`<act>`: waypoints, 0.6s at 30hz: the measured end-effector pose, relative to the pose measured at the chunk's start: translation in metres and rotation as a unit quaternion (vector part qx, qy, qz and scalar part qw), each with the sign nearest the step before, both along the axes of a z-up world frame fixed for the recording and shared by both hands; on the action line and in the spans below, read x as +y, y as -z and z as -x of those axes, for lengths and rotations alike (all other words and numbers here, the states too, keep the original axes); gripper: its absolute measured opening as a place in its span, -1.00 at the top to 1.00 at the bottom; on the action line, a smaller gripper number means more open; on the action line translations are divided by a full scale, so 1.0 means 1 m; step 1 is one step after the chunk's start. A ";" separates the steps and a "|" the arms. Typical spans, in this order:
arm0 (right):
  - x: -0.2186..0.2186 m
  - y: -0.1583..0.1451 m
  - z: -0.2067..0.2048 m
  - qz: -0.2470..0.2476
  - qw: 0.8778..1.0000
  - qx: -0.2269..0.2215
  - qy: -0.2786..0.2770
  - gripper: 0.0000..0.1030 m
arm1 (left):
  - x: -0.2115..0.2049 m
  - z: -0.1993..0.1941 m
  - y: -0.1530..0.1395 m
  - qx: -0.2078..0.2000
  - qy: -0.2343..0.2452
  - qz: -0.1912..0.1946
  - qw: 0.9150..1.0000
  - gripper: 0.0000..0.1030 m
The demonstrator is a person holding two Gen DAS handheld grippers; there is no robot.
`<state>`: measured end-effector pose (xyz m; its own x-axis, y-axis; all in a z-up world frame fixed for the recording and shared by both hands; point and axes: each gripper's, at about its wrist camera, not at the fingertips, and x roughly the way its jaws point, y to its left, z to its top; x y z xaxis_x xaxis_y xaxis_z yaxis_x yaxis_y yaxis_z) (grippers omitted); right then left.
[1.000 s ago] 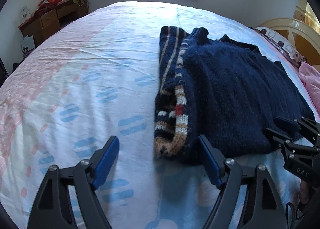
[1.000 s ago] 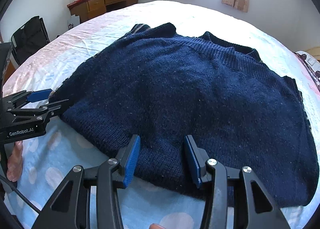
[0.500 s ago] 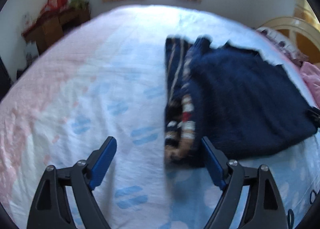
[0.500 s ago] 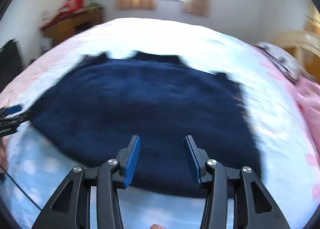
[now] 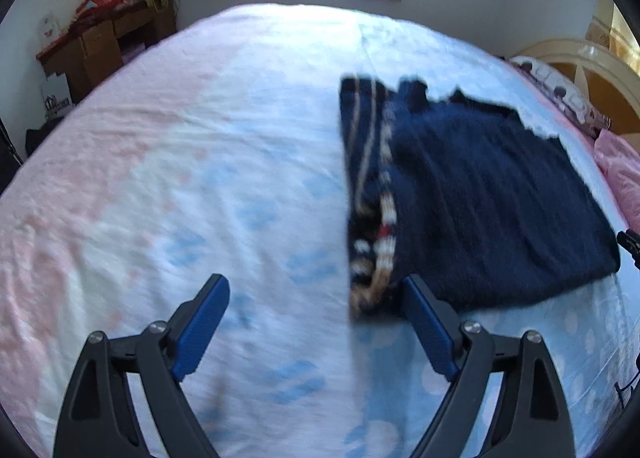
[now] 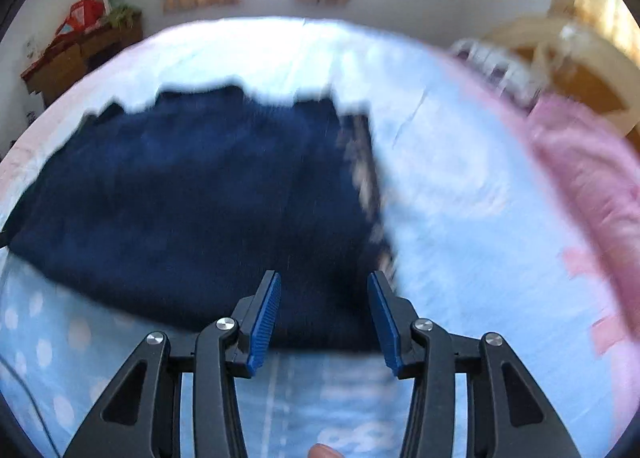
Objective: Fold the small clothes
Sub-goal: 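Bring both tools to one side edge of the folded sweater and grasp it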
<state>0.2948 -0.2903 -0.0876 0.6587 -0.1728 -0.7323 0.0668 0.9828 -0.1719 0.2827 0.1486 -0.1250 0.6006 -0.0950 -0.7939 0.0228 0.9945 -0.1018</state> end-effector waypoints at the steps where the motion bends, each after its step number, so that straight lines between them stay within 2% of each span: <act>1: 0.009 -0.008 -0.002 0.003 1.000 -0.009 -0.012 0.09 | 0.005 -0.003 -0.005 -0.005 -0.003 0.001 1.000 -0.76; 5: 0.076 -0.017 -0.016 0.001 0.993 -0.006 -0.116 0.09 | 0.026 -0.023 -0.013 -0.011 -0.013 0.006 1.000 -0.76; 10: 0.186 0.000 -0.016 0.027 0.965 -0.009 -0.262 0.09 | 0.047 -0.053 -0.004 -0.003 0.015 0.061 0.998 -0.76; 13: 0.233 0.010 -0.014 0.025 0.950 -0.008 -0.310 0.09 | 0.058 -0.065 0.001 0.006 0.028 0.102 0.994 -0.76; 14: 0.243 0.014 -0.014 0.027 0.947 -0.009 -0.319 0.09 | 0.062 -0.069 0.004 0.014 0.048 0.132 0.990 -0.76; 18: 0.286 0.031 -0.016 0.036 0.934 0.001 -0.355 0.09 | 0.076 -0.079 0.007 0.022 0.066 0.192 0.979 -0.77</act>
<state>0.3110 -0.0038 -0.1189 0.6245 0.2582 -0.7371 -0.5984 0.7646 -0.2393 0.3616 0.2249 -0.1319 0.5298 -0.4655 -0.7089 0.1350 0.8715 -0.4714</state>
